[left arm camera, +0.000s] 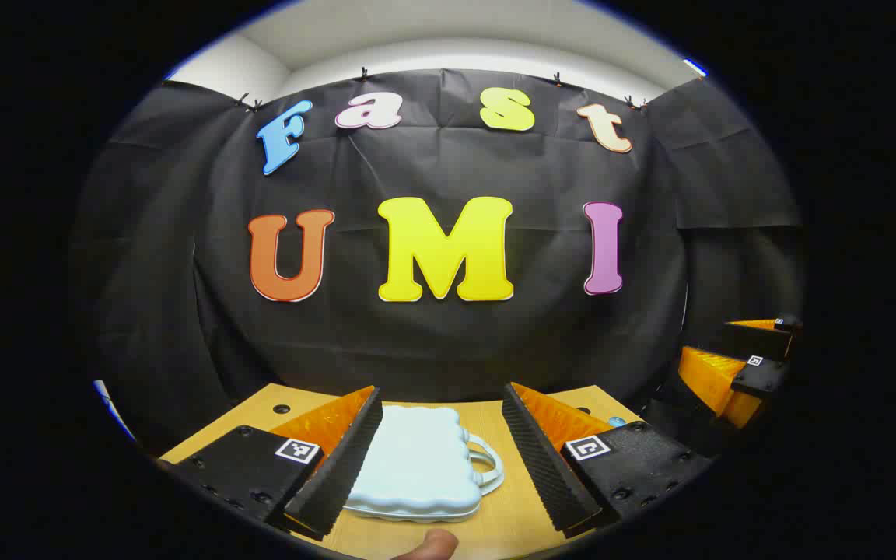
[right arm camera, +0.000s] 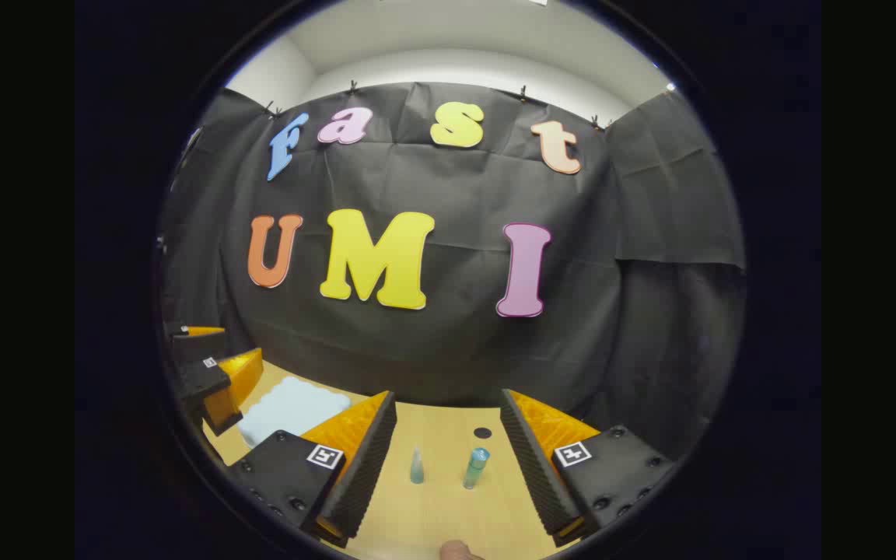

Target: First open the suitcase, pack the skin care products into it, and then close the suitcase.

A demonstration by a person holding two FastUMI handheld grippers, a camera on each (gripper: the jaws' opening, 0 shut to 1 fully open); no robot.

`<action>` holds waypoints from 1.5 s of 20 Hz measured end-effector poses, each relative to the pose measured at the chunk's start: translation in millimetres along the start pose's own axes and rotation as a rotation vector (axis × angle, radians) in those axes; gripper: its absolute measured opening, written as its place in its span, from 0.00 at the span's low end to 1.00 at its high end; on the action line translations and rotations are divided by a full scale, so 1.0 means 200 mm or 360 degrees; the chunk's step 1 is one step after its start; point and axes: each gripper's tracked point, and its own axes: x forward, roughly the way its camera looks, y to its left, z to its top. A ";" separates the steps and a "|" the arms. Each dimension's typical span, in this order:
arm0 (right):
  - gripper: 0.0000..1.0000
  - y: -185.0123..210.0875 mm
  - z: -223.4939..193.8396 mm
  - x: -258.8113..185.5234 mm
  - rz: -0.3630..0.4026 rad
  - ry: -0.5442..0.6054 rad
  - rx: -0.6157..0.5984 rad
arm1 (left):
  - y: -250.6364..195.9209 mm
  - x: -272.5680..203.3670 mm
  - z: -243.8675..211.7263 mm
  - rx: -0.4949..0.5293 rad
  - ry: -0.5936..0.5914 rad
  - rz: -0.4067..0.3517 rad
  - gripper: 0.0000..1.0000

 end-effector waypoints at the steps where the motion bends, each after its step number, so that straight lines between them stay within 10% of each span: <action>1: 0.80 -0.02 0.00 0.01 -0.0005 0.0002 0.0013 | -0.01 -0.01 0.00 0.0002 0.0004 0.0004 0.99; 19: 0.80 -0.14 -0.04 0.02 0.0010 -0.0001 -0.0020 | -0.09 0.01 -0.05 0.0089 0.0003 0.0017 0.99; 30: 0.80 -0.92 -0.25 0.11 -0.0372 0.0086 -0.0088 | -0.17 0.30 -0.59 0.1324 0.0001 0.0066 0.98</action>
